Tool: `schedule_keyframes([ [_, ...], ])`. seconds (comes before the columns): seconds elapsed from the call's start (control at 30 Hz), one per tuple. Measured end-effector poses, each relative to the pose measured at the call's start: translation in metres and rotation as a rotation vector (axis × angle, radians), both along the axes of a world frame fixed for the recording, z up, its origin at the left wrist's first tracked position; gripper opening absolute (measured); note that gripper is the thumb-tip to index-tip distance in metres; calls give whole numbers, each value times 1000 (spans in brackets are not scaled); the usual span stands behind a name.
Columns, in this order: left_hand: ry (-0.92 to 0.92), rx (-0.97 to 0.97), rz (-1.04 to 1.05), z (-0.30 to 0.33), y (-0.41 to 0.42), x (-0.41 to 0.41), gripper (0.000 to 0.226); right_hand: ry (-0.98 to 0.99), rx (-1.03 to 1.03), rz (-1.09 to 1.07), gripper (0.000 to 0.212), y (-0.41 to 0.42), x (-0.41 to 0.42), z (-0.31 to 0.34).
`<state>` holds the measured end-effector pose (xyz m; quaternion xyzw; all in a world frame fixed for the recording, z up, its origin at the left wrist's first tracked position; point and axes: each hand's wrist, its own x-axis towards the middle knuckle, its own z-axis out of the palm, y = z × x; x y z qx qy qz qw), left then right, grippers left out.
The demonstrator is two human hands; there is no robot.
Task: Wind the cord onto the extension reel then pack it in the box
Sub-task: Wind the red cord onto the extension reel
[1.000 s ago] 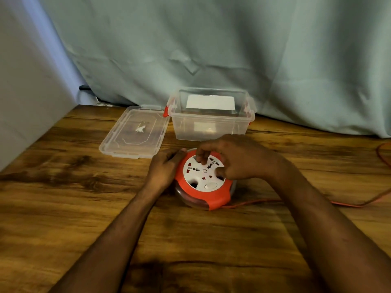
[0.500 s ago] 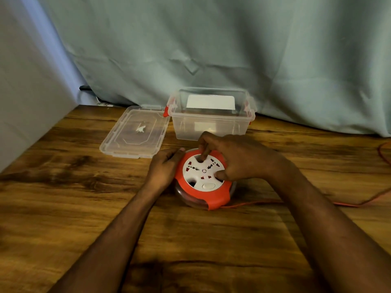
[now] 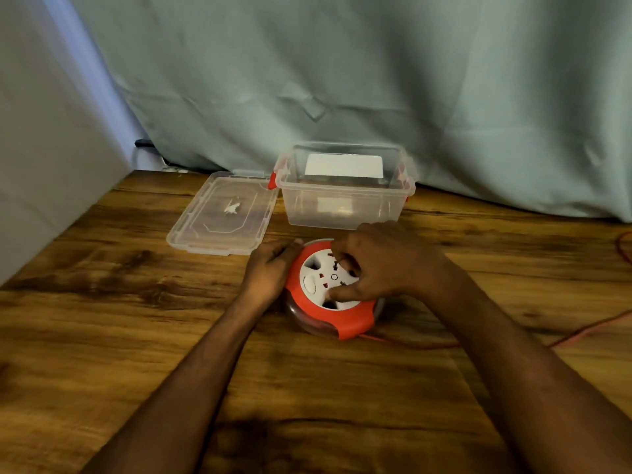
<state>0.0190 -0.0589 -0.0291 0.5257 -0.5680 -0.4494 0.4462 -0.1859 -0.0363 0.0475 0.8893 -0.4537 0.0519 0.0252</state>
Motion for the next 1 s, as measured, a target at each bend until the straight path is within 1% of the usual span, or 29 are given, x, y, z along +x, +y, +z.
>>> schedule_keyframes([
  [0.1,-2,2,-1,-1,0,0,30,-13,-29,-4,55,1,5,-4],
  [0.17,2,3,-2,-1,-1,0,28,-72,1,-12,51,3,11,-7],
  [0.27,7,-14,1,-2,0,-1,27,-153,61,-44,31,1,11,-2],
  [0.33,2,-26,4,-1,0,-1,27,-163,95,-25,16,0,2,6],
  [0.37,-3,-32,2,-1,0,0,28,-170,136,-6,26,-1,-3,9],
  [0.43,-16,-42,-5,-1,0,0,29,-184,254,22,53,0,-7,13],
  [0.5,-30,-49,-2,1,0,-1,29,-155,281,19,64,1,-5,12],
  [0.6,-20,-42,5,0,1,1,29,-87,228,-7,64,0,-5,11],
  [0.67,-11,-36,10,-2,0,2,32,-76,243,-18,64,-2,-6,10],
  [0.77,29,-44,13,-5,-1,3,32,-54,260,-12,71,-2,-5,7],
  [1.0,38,-57,-7,-5,0,4,34,-27,133,17,70,1,-5,5],
])
